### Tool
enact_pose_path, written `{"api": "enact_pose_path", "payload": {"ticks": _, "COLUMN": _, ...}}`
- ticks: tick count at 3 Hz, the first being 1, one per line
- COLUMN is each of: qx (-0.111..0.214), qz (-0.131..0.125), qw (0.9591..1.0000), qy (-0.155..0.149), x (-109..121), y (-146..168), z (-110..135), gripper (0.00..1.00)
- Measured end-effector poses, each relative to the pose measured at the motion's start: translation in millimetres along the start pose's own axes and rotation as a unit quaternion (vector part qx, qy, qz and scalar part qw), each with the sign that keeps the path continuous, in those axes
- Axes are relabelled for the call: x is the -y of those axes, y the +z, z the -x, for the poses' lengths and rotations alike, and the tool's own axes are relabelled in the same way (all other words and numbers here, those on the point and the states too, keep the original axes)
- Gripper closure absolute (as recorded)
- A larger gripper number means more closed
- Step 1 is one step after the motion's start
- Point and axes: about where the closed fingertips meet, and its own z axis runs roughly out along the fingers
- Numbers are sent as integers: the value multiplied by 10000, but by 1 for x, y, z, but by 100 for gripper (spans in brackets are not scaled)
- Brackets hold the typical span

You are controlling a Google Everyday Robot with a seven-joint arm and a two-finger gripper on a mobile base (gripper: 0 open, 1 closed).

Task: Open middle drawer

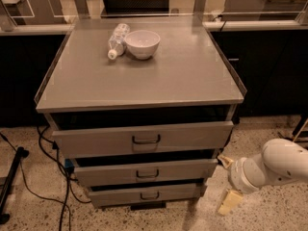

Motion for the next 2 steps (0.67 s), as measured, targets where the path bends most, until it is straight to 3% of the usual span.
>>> {"api": "enact_pose_path", "payload": {"ticks": 2, "qx": 294, "qz": 272, "qw": 9992, "qy": -97, "x": -3, "y": 47, "z": 1, "gripper": 0}}
